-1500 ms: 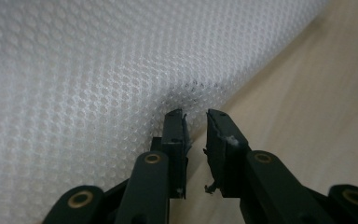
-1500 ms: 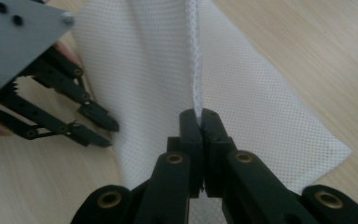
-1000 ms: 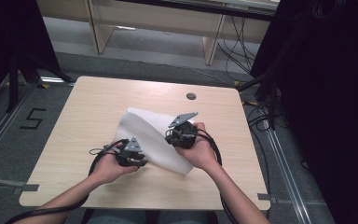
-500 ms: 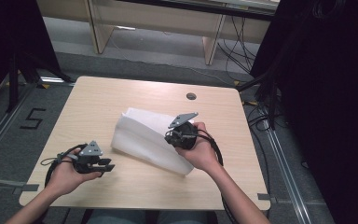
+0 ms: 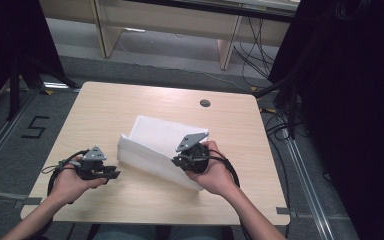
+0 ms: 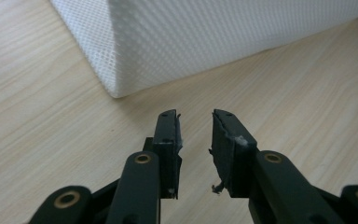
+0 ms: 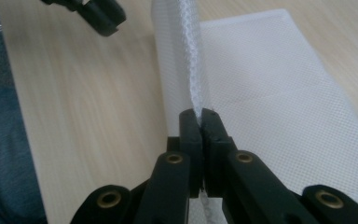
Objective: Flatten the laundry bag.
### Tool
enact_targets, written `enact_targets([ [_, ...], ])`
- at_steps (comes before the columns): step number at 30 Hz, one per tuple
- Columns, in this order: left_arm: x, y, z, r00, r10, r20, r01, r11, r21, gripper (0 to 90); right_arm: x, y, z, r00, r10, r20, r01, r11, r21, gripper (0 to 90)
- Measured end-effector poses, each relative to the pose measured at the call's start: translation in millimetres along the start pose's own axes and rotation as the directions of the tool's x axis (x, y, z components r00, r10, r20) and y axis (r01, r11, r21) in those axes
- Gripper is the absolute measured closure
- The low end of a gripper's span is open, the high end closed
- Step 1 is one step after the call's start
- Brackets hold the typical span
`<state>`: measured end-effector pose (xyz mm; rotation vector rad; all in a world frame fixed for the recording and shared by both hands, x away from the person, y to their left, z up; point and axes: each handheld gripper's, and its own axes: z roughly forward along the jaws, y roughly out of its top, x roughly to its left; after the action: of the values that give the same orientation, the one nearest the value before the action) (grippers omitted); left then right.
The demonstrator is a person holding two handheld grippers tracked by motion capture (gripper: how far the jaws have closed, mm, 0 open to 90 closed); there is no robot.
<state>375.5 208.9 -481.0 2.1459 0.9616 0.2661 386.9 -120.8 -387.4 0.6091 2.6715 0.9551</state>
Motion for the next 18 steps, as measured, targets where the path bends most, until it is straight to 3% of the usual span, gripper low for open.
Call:
enact_targets([
  [2,4.2,-1.2,-4.1,0.9998,-0.001,-0.021,0.001,1.0000,0.001,71.1,8.2,-3.4,0.0,0.9999,-0.006,-0.015,0.006,1.000,0.011,89.8],
  [6,7.1,-2.5,-7.5,0.9996,-0.015,-0.023,0.015,0.9998,-0.016,71.1,14.8,-6.1,1.2,0.9990,-0.027,-0.035,0.027,1.000,0.011,89.8],
  [11,16.5,-4.4,-11.3,0.9976,0.018,-0.066,-0.016,0.9996,0.021,71.1,19.7,-8.8,2.4,0.9985,-0.019,-0.052,0.020,1.000,0.020,89.8],
  [13,20.5,-6.6,-9.8,0.9964,-0.016,-0.084,0.017,0.9998,0.009,71.0,22.8,-12.0,3.8,0.9974,-0.031,-0.065,0.032,0.999,0.028,89.8],
  [18,24.2,-6.8,-11.0,0.9948,-0.015,-0.100,0.016,0.9999,0.004,70.2,28.3,-17.6,5.4,0.9953,-0.033,-0.091,0.038,0.998,0.052,89.8],
])
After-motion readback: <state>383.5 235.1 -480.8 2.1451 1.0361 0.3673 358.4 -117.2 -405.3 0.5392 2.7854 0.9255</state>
